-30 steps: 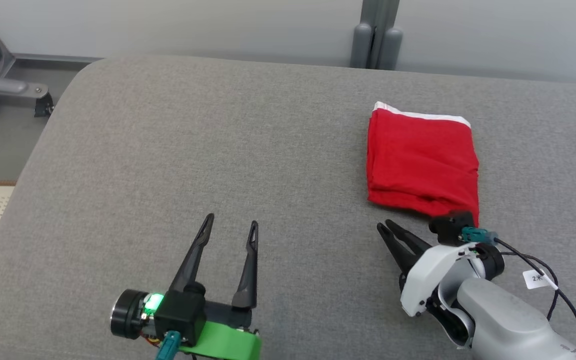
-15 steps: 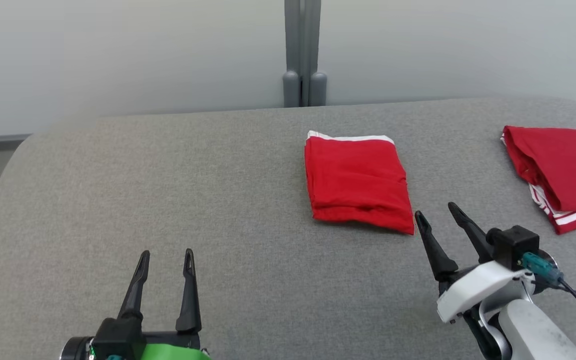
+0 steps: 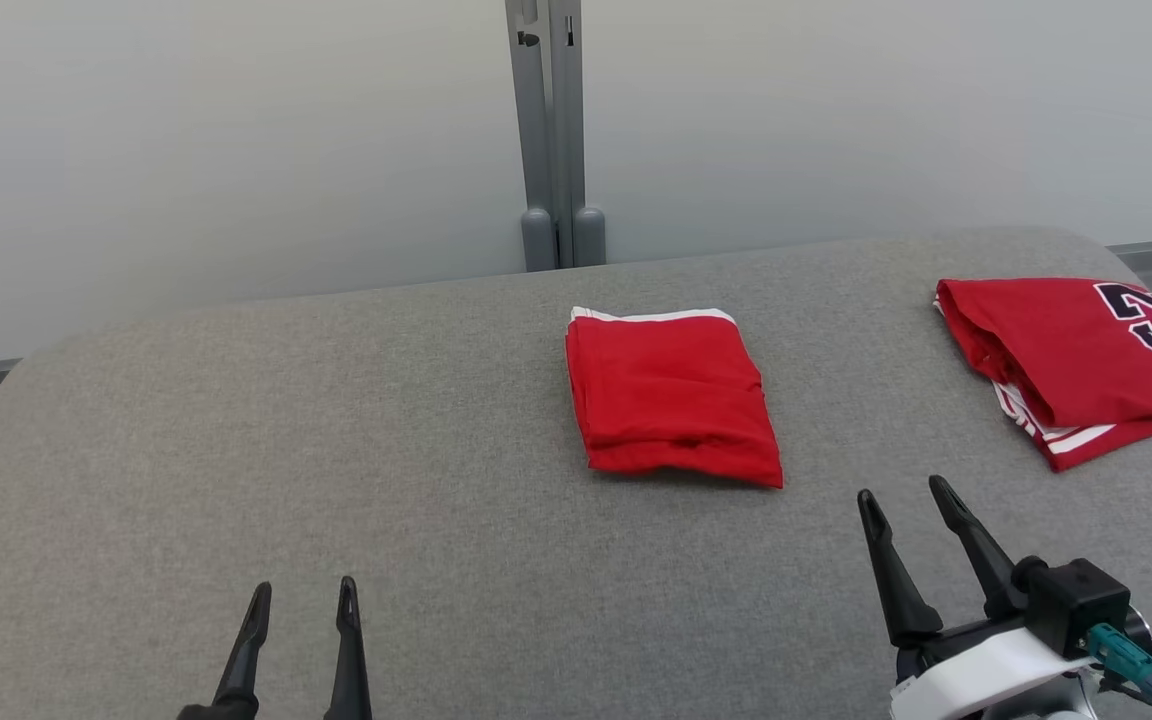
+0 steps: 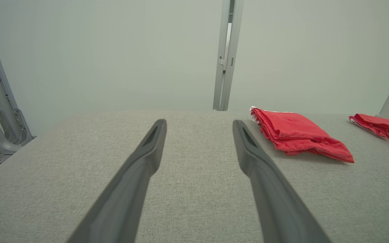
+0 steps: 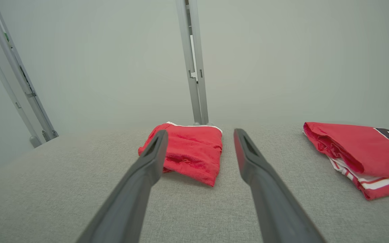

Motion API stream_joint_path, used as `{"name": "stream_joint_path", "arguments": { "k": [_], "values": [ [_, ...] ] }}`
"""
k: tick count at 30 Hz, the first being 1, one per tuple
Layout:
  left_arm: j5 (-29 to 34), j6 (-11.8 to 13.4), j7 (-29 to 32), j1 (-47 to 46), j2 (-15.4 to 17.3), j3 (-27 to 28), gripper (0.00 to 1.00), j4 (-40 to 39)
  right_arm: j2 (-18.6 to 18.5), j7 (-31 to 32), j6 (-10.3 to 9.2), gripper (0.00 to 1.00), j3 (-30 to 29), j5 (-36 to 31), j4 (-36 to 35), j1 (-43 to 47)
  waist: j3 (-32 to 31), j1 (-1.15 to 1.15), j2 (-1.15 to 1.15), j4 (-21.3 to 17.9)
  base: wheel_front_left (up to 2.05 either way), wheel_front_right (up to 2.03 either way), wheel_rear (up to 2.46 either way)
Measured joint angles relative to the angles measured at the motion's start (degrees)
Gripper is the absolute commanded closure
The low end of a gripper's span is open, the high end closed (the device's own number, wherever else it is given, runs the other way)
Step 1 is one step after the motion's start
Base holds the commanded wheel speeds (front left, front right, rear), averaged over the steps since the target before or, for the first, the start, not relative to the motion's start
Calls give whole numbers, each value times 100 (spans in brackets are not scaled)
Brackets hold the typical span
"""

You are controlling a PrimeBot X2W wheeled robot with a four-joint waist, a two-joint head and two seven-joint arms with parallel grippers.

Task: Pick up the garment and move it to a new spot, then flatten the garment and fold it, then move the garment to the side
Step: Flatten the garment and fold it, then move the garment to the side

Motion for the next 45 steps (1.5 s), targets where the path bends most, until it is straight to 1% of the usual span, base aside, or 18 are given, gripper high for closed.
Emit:
{"name": "stream_joint_path", "arguments": {
  "k": [2,7,26,45],
  "values": [
    [87,-41,0,43,0,23,0,49,57,0,0,0,-108,-58,-34,98,-14,0,0,-13,0,0,0],
    [93,-40,0,81,0,49,0,100,121,1,0,0,-156,-93,-58,134,-18,0,0,-26,0,0,0],
    [237,-7,0,55,0,-121,0,210,119,1,0,0,-174,-85,-8,135,-10,0,0,70,0,0,0],
    [249,59,0,20,0,-142,0,165,115,1,0,0,-190,-93,129,135,37,0,0,117,0,0,0]
  ]
}}
